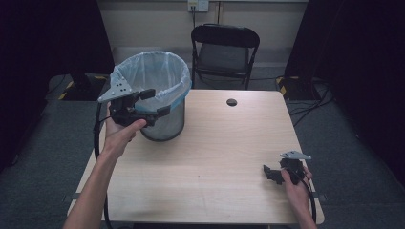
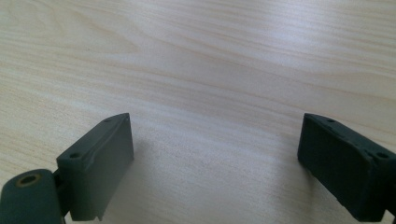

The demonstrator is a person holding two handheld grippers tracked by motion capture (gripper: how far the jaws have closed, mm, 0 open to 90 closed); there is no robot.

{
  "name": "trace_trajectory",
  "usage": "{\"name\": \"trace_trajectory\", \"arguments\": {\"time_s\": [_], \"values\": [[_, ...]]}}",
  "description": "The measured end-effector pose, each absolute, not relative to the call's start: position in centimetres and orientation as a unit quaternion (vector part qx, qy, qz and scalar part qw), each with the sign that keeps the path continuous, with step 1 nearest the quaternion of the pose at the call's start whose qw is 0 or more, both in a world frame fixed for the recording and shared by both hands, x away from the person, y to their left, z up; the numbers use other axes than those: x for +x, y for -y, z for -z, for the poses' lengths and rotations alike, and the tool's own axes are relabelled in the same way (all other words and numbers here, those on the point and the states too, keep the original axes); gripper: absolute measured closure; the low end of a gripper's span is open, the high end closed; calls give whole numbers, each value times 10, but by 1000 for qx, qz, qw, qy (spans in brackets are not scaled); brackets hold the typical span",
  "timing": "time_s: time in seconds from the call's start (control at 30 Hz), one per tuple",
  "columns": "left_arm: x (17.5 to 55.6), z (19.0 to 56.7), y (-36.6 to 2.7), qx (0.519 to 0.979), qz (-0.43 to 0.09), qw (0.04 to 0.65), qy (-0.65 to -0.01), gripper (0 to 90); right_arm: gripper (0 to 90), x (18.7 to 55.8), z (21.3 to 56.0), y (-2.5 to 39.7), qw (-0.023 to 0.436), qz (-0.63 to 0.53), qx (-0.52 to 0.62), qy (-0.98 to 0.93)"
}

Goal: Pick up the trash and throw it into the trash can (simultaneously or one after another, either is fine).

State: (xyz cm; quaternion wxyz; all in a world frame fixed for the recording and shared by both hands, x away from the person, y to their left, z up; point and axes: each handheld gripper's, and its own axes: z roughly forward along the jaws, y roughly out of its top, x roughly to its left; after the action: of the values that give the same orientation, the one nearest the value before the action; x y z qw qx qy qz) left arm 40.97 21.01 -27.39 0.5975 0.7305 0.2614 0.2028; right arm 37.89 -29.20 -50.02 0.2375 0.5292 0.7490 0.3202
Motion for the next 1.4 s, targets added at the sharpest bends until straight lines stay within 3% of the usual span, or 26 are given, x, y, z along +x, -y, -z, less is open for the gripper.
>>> {"name": "trace_trajectory", "arguments": {"time_s": [0.73, 1.07, 1.4], "values": [[372, 324, -194, 760, -180, 575, -244, 157, 96, 379, 500, 292, 238, -320, 529, -749], [364, 372, -193, 779, -172, 541, -266, 159, 95, 379, 500, 292, 238, -320, 529, -749], [359, 434, -190, 823, -137, 469, -288, 162, 96, 379, 500, 292, 238, -320, 529, -749]]}}
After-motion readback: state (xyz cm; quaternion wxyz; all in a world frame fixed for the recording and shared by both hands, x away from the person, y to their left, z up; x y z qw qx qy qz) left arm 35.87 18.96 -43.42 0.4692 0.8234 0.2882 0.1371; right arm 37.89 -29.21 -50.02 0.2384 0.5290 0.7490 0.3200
